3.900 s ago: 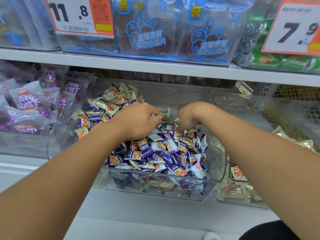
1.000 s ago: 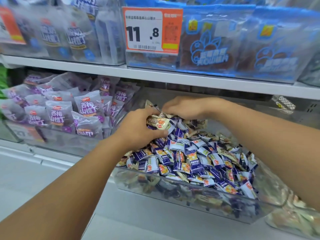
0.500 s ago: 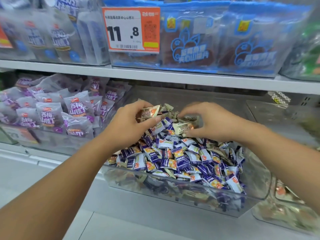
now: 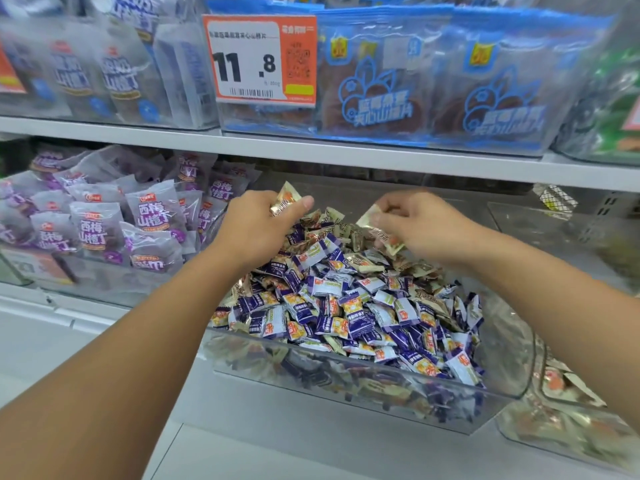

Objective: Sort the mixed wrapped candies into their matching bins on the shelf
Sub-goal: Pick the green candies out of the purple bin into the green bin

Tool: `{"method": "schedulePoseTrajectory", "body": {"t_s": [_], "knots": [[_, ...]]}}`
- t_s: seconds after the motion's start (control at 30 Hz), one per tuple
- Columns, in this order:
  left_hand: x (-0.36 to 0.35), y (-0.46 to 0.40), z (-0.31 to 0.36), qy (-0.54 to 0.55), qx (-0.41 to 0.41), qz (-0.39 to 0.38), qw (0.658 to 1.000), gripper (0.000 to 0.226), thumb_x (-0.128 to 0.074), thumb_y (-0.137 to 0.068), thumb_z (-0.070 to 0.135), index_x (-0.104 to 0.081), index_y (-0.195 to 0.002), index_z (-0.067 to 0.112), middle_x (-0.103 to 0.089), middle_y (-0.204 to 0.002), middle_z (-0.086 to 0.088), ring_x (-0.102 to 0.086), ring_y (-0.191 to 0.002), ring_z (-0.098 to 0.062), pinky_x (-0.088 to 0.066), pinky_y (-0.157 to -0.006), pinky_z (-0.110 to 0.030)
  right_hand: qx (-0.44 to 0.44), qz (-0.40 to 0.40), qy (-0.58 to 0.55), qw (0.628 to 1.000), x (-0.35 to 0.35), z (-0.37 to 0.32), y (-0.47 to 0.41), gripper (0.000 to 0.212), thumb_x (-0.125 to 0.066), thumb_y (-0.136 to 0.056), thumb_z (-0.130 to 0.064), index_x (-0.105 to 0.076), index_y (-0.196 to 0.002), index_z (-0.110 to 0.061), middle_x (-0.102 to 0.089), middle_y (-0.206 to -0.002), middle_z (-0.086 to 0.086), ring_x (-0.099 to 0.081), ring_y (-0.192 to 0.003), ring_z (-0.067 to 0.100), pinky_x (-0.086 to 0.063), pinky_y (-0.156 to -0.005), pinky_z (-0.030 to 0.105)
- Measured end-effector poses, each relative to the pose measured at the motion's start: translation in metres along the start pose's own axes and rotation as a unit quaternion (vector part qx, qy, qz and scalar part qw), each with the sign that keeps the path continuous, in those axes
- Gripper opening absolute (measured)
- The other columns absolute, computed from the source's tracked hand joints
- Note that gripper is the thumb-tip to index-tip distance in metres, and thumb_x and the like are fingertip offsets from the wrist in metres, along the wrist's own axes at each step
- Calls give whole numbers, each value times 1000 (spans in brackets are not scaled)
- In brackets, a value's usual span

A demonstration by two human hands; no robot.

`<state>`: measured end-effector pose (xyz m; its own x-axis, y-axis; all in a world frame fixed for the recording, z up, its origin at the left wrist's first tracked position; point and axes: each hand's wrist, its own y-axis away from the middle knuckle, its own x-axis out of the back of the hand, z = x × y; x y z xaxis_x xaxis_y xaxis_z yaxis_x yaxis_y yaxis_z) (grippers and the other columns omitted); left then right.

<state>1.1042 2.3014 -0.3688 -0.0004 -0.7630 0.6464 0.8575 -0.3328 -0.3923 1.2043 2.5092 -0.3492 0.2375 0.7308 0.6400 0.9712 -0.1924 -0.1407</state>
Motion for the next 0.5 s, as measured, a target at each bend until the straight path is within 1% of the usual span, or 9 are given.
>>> {"method": "schedulePoseTrajectory", "body": {"t_s": [0.07,0.13,0.2,0.27,0.3,0.33,0.37,0.43,0.5], "knots": [[-4,-3,0,-11,-16,-36,999,43,-65,-91,43,-62,-77,2,-52,-62,-2,-44,-54,-17,-34,-53,-28,-120,-21,-87,989,5,-1,-9,17,-47,-103,-10,-64,-107,-8,-67,-82,13,-52,-53,11,-42,-47,21],[-9,-6,2,-36,-43,-38,998,17,-65,-94,28,-73,-96,13,-68,-81,2,-60,-71,-16,-47,-67,-27,-183,-21,6,983,5,-2,-23,21,-48,-102,-16,-62,-115,-7,-55,-74,8,-44,-53,16,-37,-48,25],[-12,-8,4,-62,-55,-29,996,14,-60,-96,23,-73,-96,18,-73,-93,-1,-65,-87,-21,-51,-79,-30,-177,-37,159,971,4,-10,-34,41,-52,-100,-37,-59,-123,-4,-51,-75,7,-42,-56,19,-36,-52,25],[-14,-8,6,-96,-49,-38,993,24,-61,-95,34,-72,-88,14,-72,-88,-6,-65,-87,-26,-53,-77,-35,-146,-85,287,943,1,-18,-39,63,-53,-94,-58,-57,-133,-9,-66,-105,9,-58,-78,23,-49,-68,30],[-13,-8,7,-114,-41,-54,991,31,-64,-91,43,-72,-85,14,-71,-81,-6,-64,-82,-24,-54,-73,-36,-139,-115,318,931,0,-20,-41,67,-56,-90,-63,-58,-134,-12,-65,-121,8,-62,-91,24,-52,-78,33],[-11,-7,9,-128,-30,-73,989,36,-67,-87,51,-72,-81,16,-70,-76,-5,-64,-78,-21,-53,-68,-34,-132,-140,326,926,0,-21,-42,67,-59,-87,-65,-62,-130,-14,-66,-122,6,-63,-92,24,-53,-80,34],[-8,-7,10,-139,-17,-92,986,38,-69,-82,55,-72,-78,17,-69,-72,-4,-63,-74,-18,-51,-63,-31,-126,-155,328,923,-1,-21,-41,64,-61,-84,-67,-66,-121,-15,-68,-110,3,-61,-81,21,-51,-72,31],[-1,-9,10,-154,8,-126,980,38,-75,-77,53,-73,-77,15,-67,-71,-3,-62,-70,-16,-45,-56,-25,-118,-174,338,917,-1,-19,-38,56,-63,-82,-68,-67,-101,-15,-57,-75,-3,-45,-56,14,-37,-52,27],[9,-12,5,-167,24,-174,970,36,-80,-73,50,-73,-79,15,-69,-75,-2,-63,-71,-16,-44,-56,-26,-109,-191,348,911,-3,-15,-37,53,-67,-82,-64,-66,-91,-12,-55,-69,-3,-44,-54,13,-35,-50,25]]}}
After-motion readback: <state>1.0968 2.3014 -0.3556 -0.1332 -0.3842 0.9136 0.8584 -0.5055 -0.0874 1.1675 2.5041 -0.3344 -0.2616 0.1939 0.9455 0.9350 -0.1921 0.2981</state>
